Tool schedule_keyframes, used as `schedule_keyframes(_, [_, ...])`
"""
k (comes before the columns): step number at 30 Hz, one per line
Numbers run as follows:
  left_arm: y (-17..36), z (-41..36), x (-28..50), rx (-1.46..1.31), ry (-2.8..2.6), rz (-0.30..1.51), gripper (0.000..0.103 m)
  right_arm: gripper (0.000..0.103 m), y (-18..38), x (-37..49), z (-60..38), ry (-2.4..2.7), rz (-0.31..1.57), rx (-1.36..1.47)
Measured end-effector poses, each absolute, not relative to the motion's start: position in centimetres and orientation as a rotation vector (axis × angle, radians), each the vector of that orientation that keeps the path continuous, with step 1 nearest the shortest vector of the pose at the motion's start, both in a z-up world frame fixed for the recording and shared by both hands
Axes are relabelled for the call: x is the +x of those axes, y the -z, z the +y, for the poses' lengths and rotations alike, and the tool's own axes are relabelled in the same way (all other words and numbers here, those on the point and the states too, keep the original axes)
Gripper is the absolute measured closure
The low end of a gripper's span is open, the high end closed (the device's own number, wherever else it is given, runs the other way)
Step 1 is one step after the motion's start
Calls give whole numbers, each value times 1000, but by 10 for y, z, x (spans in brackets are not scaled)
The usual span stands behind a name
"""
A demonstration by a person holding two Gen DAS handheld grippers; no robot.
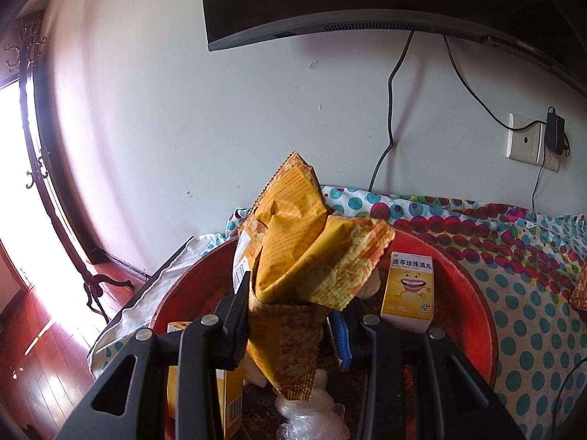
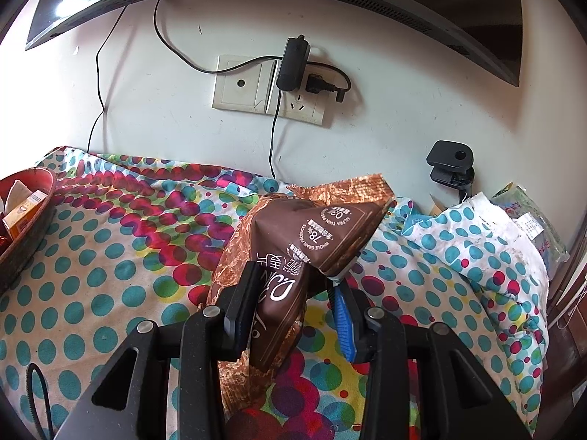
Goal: Organize objects
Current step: 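Drop the yellow snack bag in the tray with left gripper while right holds brown bag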
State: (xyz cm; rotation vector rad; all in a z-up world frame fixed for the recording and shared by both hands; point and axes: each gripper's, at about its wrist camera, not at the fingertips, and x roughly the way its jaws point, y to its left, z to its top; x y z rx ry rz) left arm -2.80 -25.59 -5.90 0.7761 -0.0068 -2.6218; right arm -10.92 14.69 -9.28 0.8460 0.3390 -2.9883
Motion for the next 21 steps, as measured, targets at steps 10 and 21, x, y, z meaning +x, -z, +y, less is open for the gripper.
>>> schedule_keyframes(10, [67, -254, -34, 819, 2629, 3, 64, 67, 93, -109, 146, 2986, 331, 846])
schedule_keyframes(21, [66, -244, -35, 794, 2657, -9, 63, 67, 93, -109, 146, 2987, 327, 848])
